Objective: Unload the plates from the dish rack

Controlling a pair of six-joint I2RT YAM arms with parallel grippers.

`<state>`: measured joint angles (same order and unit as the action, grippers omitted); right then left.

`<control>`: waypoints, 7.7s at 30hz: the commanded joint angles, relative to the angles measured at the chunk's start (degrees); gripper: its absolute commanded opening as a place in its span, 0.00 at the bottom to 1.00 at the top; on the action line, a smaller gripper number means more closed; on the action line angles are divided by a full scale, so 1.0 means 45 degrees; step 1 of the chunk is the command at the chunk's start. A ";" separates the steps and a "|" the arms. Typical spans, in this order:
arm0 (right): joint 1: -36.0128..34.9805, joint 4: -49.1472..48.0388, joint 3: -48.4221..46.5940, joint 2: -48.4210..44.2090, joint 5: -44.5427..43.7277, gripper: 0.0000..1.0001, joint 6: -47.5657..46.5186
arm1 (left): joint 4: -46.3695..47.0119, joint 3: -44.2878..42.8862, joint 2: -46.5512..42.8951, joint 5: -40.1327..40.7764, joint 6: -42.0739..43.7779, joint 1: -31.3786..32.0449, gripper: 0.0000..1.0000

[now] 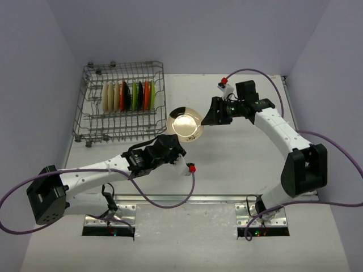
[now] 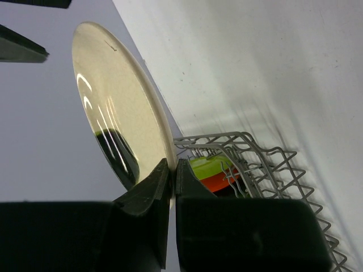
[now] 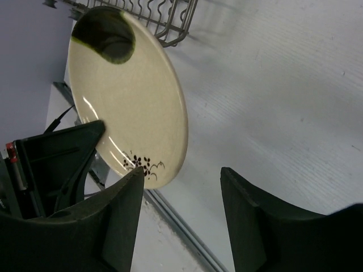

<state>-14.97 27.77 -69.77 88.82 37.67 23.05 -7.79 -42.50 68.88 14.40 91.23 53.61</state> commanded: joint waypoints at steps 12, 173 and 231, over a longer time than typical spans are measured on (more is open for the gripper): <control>-0.0385 -0.0215 -0.0998 0.0730 0.0671 0.00 -0.0202 | 0.1222 0.0071 -0.0191 0.0603 -0.0788 0.0587 0.23; -0.1235 0.0529 -0.2482 0.1878 0.1087 0.71 -0.0508 | 0.6792 0.3021 -0.2004 0.0140 0.2470 -0.0998 0.00; 0.7780 0.0079 -0.8119 0.9796 0.0789 0.03 0.2574 | -0.4620 -0.7821 0.3075 -0.3633 -1.7212 -1.2645 1.00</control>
<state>19.90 29.37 -104.40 132.75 40.73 35.35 -29.36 -77.05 84.62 0.30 16.89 -0.98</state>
